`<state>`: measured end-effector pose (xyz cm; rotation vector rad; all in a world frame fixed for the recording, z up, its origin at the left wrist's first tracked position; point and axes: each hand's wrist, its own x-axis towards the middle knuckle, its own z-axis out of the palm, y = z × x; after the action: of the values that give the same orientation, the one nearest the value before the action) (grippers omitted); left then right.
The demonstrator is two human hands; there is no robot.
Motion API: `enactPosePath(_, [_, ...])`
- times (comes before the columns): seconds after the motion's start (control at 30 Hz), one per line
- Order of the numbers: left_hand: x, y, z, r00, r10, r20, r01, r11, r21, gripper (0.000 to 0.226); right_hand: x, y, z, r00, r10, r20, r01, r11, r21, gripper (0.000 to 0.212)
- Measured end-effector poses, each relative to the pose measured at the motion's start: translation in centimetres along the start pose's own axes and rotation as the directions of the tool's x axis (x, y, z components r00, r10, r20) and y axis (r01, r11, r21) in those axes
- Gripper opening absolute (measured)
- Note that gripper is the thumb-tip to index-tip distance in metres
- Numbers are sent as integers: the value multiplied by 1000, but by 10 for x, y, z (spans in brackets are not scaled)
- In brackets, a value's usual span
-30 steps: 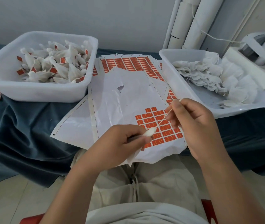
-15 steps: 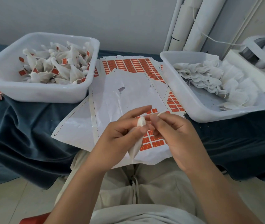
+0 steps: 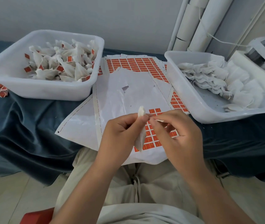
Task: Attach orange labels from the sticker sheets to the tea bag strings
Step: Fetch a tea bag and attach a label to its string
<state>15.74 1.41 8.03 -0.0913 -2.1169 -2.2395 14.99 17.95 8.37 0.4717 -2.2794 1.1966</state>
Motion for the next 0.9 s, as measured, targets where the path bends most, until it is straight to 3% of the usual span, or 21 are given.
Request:
enactPosePath(0.1, [1, -1, -1, 996, 82, 30, -87, 971, 224, 40, 2, 3, -1, 992, -126, 18, 127, 988, -87, 23])
enactPosePath(0.2, [1, -2, -8, 981, 103, 161, -159, 909, 386, 46, 7, 8, -4, 974, -197, 116, 207, 975, -79, 20])
enactPosePath(0.37, [2, 2, -20, 919, 68, 389, -320, 704, 634, 41, 10, 8, -6, 965, -101, 241, 104, 995, -1, 1])
enactPosePath(0.47, [-1, 6, -21, 897, 14, 443, -322, 708, 628, 41, 10, 5, -7, 944, 16, 330, -59, 991, 119, 13])
enactPosePath(0.57, [-1, 5, -24, 878, -78, 472, -254, 759, 600, 34, 11, 5, -9, 877, 175, 447, -294, 932, 213, 5])
enactPosePath(0.73, [-1, 0, -20, 832, -53, 552, -266, 835, 481, 43, 11, 14, -6, 731, 372, 572, -627, 698, 347, 24])
enactPosePath(0.83, [0, -2, -18, 826, -6, 564, -212, 923, 320, 41, 11, 20, -4, 676, 392, 624, -717, 547, 432, 24])
enactPosePath(0.9, [1, -5, -19, 838, 3, 545, -93, 986, 137, 40, 10, 19, -3, 712, 395, 581, -688, 559, 463, 24])
